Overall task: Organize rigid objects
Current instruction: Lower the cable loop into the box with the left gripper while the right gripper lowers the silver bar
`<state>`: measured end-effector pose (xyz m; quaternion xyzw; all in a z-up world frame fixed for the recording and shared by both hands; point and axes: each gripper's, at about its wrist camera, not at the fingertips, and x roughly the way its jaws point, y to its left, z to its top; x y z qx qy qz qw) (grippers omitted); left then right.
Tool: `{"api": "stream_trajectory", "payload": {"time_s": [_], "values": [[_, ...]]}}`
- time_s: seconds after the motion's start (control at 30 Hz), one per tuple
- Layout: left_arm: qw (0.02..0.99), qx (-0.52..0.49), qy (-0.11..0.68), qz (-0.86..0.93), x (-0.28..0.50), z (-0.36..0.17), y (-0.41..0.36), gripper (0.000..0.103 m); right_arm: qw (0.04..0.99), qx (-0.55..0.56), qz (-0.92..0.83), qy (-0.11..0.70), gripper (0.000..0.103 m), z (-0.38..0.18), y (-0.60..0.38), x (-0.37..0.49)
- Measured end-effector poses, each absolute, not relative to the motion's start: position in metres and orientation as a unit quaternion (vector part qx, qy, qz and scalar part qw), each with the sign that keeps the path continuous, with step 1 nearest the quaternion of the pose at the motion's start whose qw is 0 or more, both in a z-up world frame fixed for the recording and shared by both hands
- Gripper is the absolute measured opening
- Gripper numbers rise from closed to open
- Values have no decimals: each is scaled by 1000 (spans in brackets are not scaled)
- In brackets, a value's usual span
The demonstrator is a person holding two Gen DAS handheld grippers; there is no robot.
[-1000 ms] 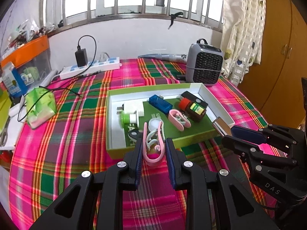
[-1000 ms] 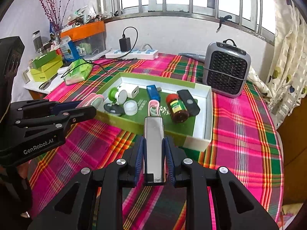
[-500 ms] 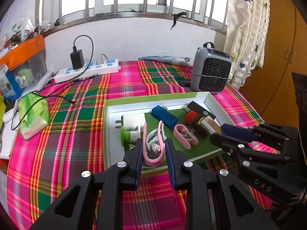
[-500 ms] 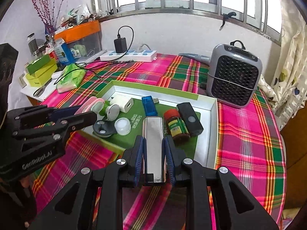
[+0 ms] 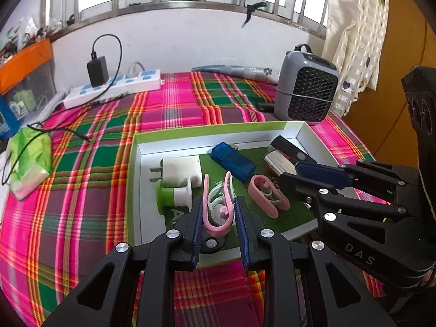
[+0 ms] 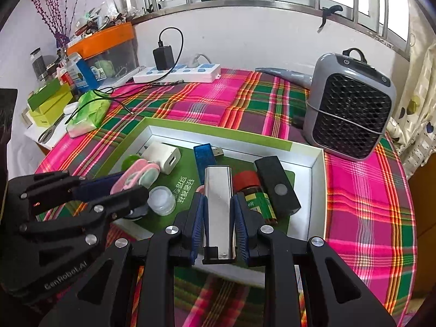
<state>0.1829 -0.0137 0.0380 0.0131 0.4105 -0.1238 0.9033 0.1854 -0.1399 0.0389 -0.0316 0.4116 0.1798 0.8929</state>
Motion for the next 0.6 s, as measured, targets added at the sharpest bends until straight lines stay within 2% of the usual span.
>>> {"api": "stream_trajectory", "payload": {"time_s": [0.6], "values": [[896, 14, 426, -121, 191, 25, -15, 22, 886, -25, 183, 425, 25, 24, -141, 198]]}}
